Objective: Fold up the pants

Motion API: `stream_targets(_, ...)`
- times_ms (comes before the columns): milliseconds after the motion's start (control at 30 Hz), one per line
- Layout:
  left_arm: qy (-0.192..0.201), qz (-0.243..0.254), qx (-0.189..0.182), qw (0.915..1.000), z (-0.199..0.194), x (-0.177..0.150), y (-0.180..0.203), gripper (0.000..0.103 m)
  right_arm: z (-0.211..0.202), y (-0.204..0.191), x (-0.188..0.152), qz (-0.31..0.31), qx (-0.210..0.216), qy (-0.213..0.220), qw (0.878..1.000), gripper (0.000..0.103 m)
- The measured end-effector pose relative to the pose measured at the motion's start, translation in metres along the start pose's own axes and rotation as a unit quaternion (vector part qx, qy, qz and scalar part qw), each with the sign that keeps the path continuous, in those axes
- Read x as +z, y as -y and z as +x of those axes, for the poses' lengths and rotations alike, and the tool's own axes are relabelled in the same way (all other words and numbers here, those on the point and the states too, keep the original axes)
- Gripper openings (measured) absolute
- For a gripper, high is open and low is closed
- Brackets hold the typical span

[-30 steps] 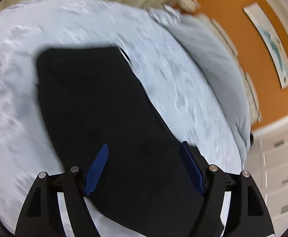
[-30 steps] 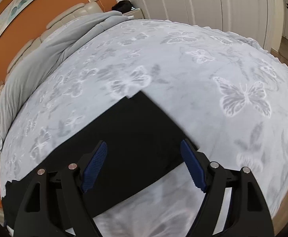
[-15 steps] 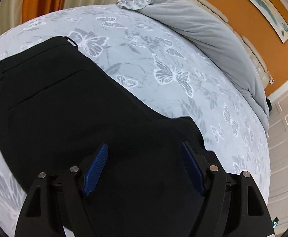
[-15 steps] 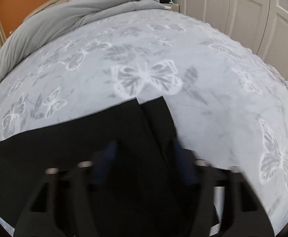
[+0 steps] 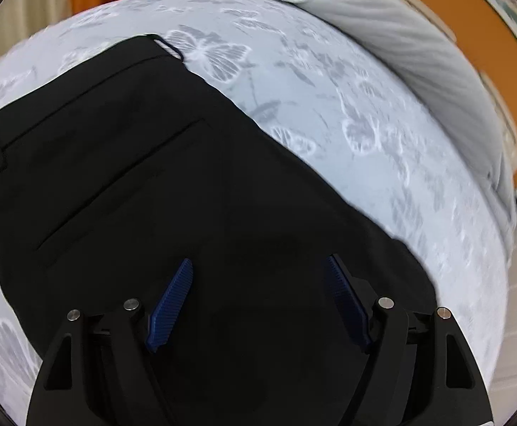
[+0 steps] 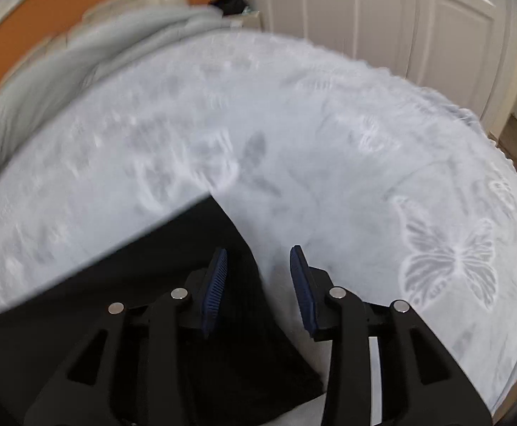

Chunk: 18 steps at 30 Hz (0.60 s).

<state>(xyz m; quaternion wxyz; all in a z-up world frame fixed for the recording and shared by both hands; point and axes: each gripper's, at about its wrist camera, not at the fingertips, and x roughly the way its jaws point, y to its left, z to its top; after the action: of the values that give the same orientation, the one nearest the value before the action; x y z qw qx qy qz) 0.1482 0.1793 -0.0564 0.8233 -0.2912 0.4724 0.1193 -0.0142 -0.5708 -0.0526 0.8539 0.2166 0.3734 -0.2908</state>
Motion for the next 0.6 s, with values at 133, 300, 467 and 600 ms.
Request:
stream_targets(133,0.02,-0.018,0.001,0.9997,-0.012,0.008,-0.011,0.074,-0.033,-0.017,-0.004,-0.037,0.036,0.024,0.998,0.035)
stream_targets(300,0.034,-0.036,-0.012,0.9987,-0.027,0.016,-0.024,0.074,-0.04,0.022,-0.01,0.024,-0.011,0.019,0.999,0.036)
stream_targets(467,0.051,0.027,-0.006,0.9983,-0.04,0.008,-0.011,0.074,-0.046,0.019,0.004,0.028,0.051,0.035,0.998,0.058)
stream_targets(600,0.034,0.071,-0.007,0.9969,-0.031,-0.003,0.004,0.074,-0.008,-0.034,0.018,-0.079,0.031,0.004,0.996,0.078)
